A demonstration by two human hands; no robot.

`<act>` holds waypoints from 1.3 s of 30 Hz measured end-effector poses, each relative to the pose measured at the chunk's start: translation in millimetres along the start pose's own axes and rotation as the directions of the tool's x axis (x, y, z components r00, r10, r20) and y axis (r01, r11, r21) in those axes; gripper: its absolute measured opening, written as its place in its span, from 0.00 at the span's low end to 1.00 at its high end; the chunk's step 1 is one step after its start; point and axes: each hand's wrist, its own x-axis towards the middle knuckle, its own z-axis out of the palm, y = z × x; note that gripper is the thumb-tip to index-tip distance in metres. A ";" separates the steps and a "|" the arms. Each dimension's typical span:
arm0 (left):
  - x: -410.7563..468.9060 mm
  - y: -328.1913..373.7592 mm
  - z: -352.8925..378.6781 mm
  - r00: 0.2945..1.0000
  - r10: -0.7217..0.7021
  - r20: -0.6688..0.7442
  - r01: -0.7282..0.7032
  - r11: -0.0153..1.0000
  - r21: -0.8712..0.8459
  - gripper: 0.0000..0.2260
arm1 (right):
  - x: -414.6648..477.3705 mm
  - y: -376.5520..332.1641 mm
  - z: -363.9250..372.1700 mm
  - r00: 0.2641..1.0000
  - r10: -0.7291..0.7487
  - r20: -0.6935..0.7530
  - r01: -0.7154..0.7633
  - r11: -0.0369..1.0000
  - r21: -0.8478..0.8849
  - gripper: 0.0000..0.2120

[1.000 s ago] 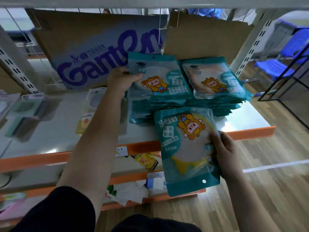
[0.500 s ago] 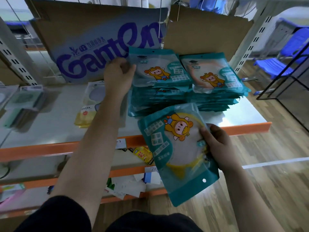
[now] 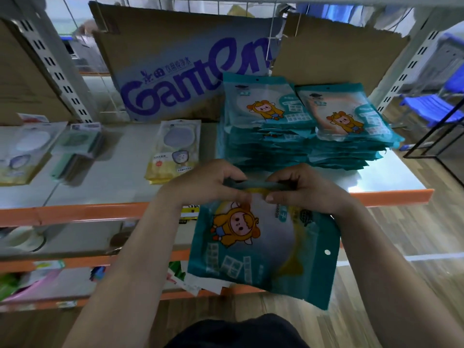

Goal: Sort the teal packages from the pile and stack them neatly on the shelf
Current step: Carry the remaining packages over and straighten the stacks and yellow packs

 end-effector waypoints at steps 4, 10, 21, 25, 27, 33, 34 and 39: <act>-18.6 -13.7 -12.2 0.984 0.050 -0.171 -0.074 0.988 -0.136 0.17 | -3.1 -3.3 -7.2 0.965 -0.013 -0.262 0.046 0.992 0.122 0.06; -23.5 -18.6 -24.2 0.866 0.082 -0.494 -0.233 0.939 -0.254 0.17 | -9.3 -10.7 -4.9 0.750 0.162 -0.641 0.147 0.904 0.402 0.11; 25.9 1.3 29.2 0.511 -0.116 -0.851 -0.328 0.890 -0.318 0.19 | -6.9 -4.6 19.8 0.627 0.380 -0.680 0.311 0.679 0.665 0.11; 57.3 15.0 50.8 0.409 -0.187 -0.893 -0.293 0.900 -0.323 0.21 | -20.2 2.9 -0.9 0.581 0.355 -0.733 0.165 0.830 0.533 0.10; 72.1 24.2 62.2 0.372 -0.224 -0.901 -0.309 0.885 -0.347 0.21 | -29.8 6.4 -12.3 0.612 0.347 -0.711 0.112 0.851 0.512 0.12; 112.1 41.3 88.5 0.467 -0.154 -0.871 -0.256 0.919 -0.300 0.13 | -48.8 25.9 -62.4 0.553 0.315 -0.771 0.051 0.911 0.409 0.08; 115.7 40.9 92.8 0.505 -0.117 -0.855 -0.257 0.925 -0.279 0.13 | -49.5 29.4 -75.4 0.533 0.323 -0.782 0.045 0.912 0.408 0.08; 128.7 14.1 121.9 0.645 0.138 -0.751 -0.098 0.990 0.097 0.18 | -48.1 51.4 -149.7 0.464 0.309 -0.830 0.004 0.937 0.351 0.08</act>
